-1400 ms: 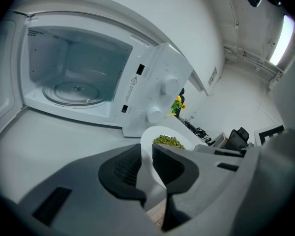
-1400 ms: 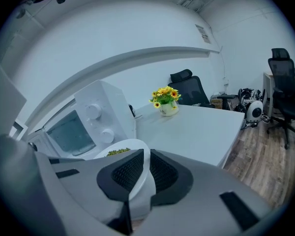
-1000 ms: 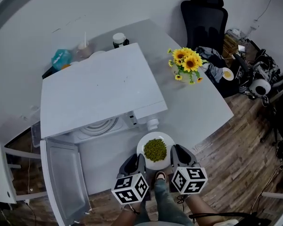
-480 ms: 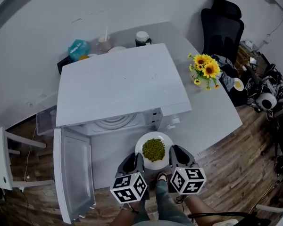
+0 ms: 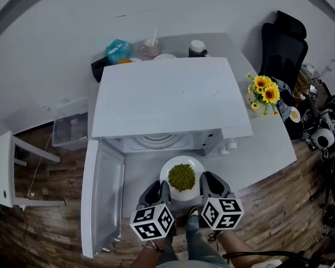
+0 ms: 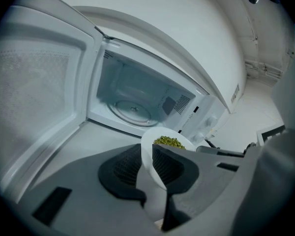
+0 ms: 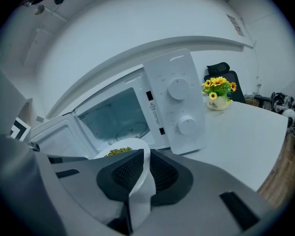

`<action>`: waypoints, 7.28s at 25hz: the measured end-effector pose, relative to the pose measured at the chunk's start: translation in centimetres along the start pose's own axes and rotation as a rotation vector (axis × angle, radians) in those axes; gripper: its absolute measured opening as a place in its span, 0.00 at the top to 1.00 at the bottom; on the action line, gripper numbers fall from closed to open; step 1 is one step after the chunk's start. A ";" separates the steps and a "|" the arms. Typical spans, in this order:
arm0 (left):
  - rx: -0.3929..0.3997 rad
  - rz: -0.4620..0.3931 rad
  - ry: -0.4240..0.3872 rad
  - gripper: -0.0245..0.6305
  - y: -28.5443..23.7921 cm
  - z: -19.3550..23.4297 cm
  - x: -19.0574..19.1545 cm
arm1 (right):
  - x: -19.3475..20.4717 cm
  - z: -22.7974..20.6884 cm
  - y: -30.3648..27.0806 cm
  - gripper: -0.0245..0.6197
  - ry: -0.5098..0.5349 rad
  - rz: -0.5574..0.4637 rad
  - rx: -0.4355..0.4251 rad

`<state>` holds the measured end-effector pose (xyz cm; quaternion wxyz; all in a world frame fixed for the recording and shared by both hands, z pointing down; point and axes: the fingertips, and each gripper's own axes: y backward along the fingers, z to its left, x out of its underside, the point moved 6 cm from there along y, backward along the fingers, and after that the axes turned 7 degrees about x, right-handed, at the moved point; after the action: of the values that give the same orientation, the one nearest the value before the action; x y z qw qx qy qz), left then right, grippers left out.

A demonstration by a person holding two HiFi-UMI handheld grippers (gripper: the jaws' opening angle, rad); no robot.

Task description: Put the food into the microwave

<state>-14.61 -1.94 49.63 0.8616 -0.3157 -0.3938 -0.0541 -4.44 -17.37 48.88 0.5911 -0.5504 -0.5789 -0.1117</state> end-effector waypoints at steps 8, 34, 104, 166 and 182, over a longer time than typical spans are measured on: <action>-0.051 -0.048 0.042 0.85 2.6 2.6 -0.9 | -0.1 3.8 -0.8 0.88 0.043 0.015 -0.064; -0.100 -0.067 0.067 0.85 2.0 5.4 -2.3 | -0.1 6.1 -3.7 0.88 0.064 0.047 -0.102; -0.133 -0.203 0.022 0.87 -8.7 10.4 -8.9 | -3.1 7.2 -14.7 0.88 -0.008 -0.106 0.035; -0.118 -0.185 -0.227 0.90 -0.6 2.4 -7.9 | -3.5 8.5 -4.9 0.93 0.196 -0.082 -0.114; -0.087 -0.189 -0.263 0.95 4.4 -0.8 -7.5 | -4.9 9.8 1.7 0.93 0.208 -0.127 -0.233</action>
<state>-17.65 -0.05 41.69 0.7792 -0.3187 -0.5284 -0.1099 -10.10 -11.53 41.33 0.5720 -0.5631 -0.5312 -0.2714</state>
